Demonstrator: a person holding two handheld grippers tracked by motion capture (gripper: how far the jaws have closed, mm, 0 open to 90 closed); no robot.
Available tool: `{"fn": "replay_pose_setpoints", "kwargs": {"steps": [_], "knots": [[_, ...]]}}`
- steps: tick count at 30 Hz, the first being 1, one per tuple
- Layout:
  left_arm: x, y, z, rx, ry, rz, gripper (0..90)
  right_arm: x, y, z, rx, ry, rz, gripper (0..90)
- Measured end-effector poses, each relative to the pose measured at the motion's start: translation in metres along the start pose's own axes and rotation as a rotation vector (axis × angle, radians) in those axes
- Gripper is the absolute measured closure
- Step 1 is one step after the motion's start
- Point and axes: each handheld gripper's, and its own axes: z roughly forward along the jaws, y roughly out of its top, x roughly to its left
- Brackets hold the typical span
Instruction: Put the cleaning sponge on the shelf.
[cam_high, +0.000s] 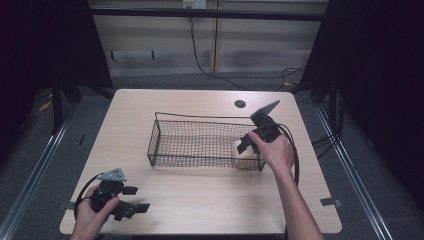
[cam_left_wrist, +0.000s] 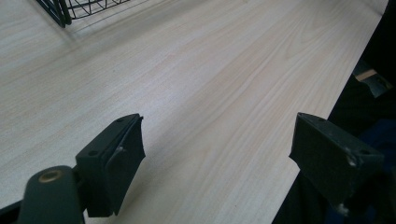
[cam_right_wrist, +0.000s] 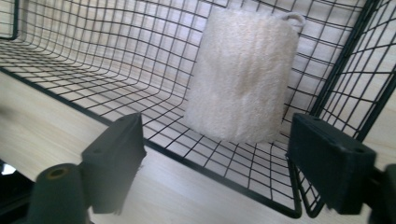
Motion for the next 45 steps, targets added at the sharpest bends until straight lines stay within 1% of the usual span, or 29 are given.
{"fn": "replay_pose_setpoints", "kwargs": {"steps": [3,4,6,11,15,16,19,21,22,23,24,25,26,27,28,29,31,32,33,34,35,37,38,40,41,42,45], "knots": [[0.0,0.0,0.0,-0.001,-0.002,0.002,16.9,0.002,-0.002,-0.003,-0.01,0.001,-0.016,19.3],[0.0,0.0,0.0,-0.001,-0.003,0.0,17.0,0.002,-0.004,-0.004,-0.017,0.003,-0.03,19.7],[0.0,0.0,0.0,0.0,0.0,0.001,16.9,0.002,-0.005,-0.005,-0.019,0.004,-0.031,19.7],[0.0,0.0,0.0,0.002,-0.004,0.001,16.9,0.004,-0.013,-0.01,-0.043,0.035,-0.066,20.8],[0.0,0.0,0.0,0.0,-0.003,0.001,16.9,0.005,-0.019,-0.012,-0.059,0.044,-0.09,22.9],[0.0,0.0,0.0,-0.001,0.0,0.001,17.0,0.005,-0.023,-0.013,-0.068,0.036,-0.102,23.0],[0.0,0.0,0.0,0.001,-0.001,0.002,17.0,0.006,-0.027,-0.015,-0.083,0.047,-0.114,23.1],[0.0,0.0,0.0,-0.002,0.002,0.0,16.9,0.009,-0.034,-0.015,-0.099,0.058,-0.129,23.1],[0.0,0.0,0.0,-0.002,0.002,0.0,16.9,0.009,-0.034,-0.015,-0.099,0.058,-0.129,23.1],[0.0,0.0,0.0,-0.002,0.002,0.0,16.9,0.01,-0.037,-0.015,-0.105,0.069,-0.139,23.3],[0.0,0.0,0.0,-0.002,0.002,0.0,16.9,0.011,-0.039,-0.015,-0.108,0.067,-0.145,23.4],[0.0,0.0,0.0,0.001,0.0,0.001,17.0,0.015,-0.044,-0.016,-0.121,0.073,-0.16,23.5],[0.0,0.0,0.0,0.0,0.001,0.001,17.0,0.015,-0.044,-0.016,-0.121,0.073,-0.16,23.5],[0.0,0.0,0.0,0.0,0.0,0.0,16.9,0.017,-0.046,-0.017,-0.126,0.074,-0.172,23.6],[0.0,0.0,0.0,0.001,0.0,-0.001,17.0,0.019,-0.049,-0.017,-0.131,0.088,-0.178,23.7],[0.0,0.0,0.0,0.001,0.0,0.0,17.0,0.02,-0.051,-0.017,-0.139,0.098,-0.194,23.7],[0.0,0.0,0.0,0.001,-0.001,-0.001,16.9,0.024,-0.055,-0.015,-0.14,0.097,-0.211,23.3],[0.0,0.0,0.0,-0.002,0.0,0.001,17.0,0.028,-0.06,-0.013,-0.149,0.113,-0.23,22.9],[0.0,0.0,0.0,-0.002,0.0,0.001,16.9,0.028,-0.06,-0.013,-0.149,0.113,-0.23,22.9],[0.0,0.0,0.0,-0.002,0.004,0.0,16.9,0.029,-0.062,-0.012,-0.152,0.114,-0.241,22.9],[0.0,0.0,0.0,0.0,0.0,-0.002,17.0,0.031,-0.066,-0.012,-0.156,0.1,-0.254,22.8],[0.0,0.0,0.001,0.001,-0.001,-0.001,16.9,0.032,-0.071,-0.01,-0.171,0.124,-0.256,22.5],[0.0,0.0,0.001,0.0,0.0,0.0,17.0,0.034,-0.075,-0.009,-0.169,0.13,-0.263,22.4],[0.0,0.0,0.001,-0.001,0.002,-0.001,17.0,0.035,-0.077,-0.008,-0.169,0.122,-0.267,22.3],[-0.001,0.0,0.001,0.001,0.002,-0.001,16.9,0.036,-0.081,-0.008,-0.181,0.124,-0.285,22.8],[-0.001,0.0,0.001,0.005,0.003,0.001,17.0,0.036,-0.083,-0.007,-0.185,0.135,-0.28,22.8],[-0.001,0.0,0.002,0.009,0.003,0.003,17.0,0.037,-0.087,-0.004,-0.172,0.13,-0.278,22.6]]}}
